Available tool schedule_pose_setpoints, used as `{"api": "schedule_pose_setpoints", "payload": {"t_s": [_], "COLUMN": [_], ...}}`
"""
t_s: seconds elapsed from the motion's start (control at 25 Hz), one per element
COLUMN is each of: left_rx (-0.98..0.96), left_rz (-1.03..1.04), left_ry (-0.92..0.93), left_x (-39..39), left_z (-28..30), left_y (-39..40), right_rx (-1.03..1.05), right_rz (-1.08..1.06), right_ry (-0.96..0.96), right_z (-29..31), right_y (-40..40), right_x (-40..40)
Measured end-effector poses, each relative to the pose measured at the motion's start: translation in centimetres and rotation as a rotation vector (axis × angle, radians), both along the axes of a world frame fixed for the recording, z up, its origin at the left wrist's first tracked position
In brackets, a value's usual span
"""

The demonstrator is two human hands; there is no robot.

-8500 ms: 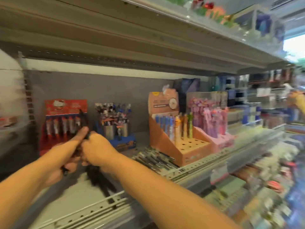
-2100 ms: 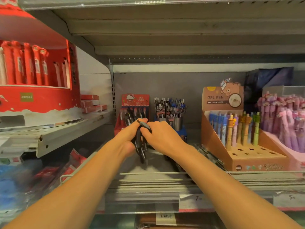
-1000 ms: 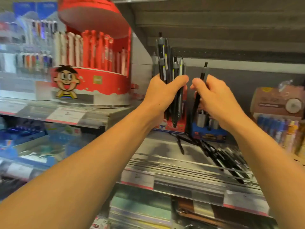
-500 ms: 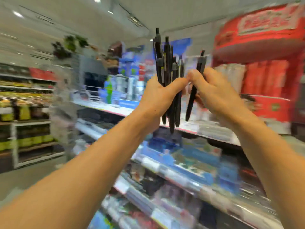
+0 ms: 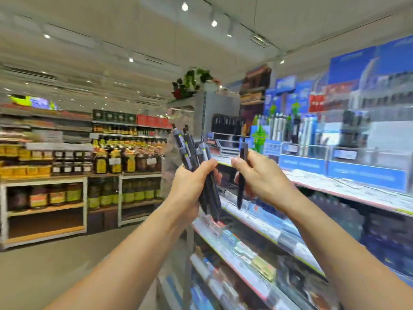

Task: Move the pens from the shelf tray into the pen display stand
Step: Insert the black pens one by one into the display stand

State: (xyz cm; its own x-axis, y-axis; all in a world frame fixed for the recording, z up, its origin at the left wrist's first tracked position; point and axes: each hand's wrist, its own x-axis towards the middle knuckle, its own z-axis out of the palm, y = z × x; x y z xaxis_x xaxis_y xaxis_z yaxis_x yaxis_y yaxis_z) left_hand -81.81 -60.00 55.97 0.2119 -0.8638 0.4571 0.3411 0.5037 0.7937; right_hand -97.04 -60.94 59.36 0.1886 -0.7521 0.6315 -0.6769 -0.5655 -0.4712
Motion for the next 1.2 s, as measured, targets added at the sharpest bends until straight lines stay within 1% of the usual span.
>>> {"api": "schedule_pose_setpoints", "payload": {"t_s": [0.08,0.16,0.24,0.36,0.44,0.52,0.6,0.72,0.8,0.92,1.04,1.2], "left_rx": [0.001,-0.002,-0.019,-0.07,-0.092,-0.093,-0.103,-0.124,-0.15,-0.231,-0.297,-0.366], "left_rz": [0.004,0.034,0.038,0.056,0.051,0.037,-0.013,-0.123,-0.195,-0.302,-0.432,-0.577], "left_ry": [-0.001,-0.065,-0.124,-0.214,-0.213,-0.201,-0.172,-0.102,-0.093,-0.17,-0.224,-0.286], "left_x": [2.2,3.9,5.3,6.7,7.4,7.8,8.1,7.9,7.6,7.6,8.1,8.2], "left_z": [0.0,0.5,1.6,4.2,5.7,7.0,8.0,9.5,10.3,11.4,12.9,14.6], "left_y": [-4.3,-9.1,-14.5,-22.8,-28.0,-32.7,-36.8,-43.1,-46.9,-52.5,-57.2,-60.7], "right_rx": [0.011,0.038,0.041,0.062,0.044,-0.013,-0.032,-0.047,-0.084,-0.153,-0.186,-0.195], "right_rz": [0.036,0.092,0.101,0.055,0.008,-0.08,-0.137,-0.209,-0.266,-0.388,-0.541,-0.664], "right_ry": [-0.002,-0.059,-0.09,-0.113,-0.088,-0.02,0.004,-0.024,-0.039,-0.079,-0.077,-0.08], "right_z": [0.1,0.8,2.2,5.4,7.6,9.6,11.4,13.7,15.1,16.4,17.2,17.4], "right_y": [-4.6,-9.5,-14.7,-22.3,-26.9,-30.6,-34.0,-38.8,-41.4,-45.2,-48.7,-51.6], "right_x": [2.2,4.0,5.4,6.8,7.6,8.1,8.4,8.0,7.5,6.9,6.1,5.1]}}
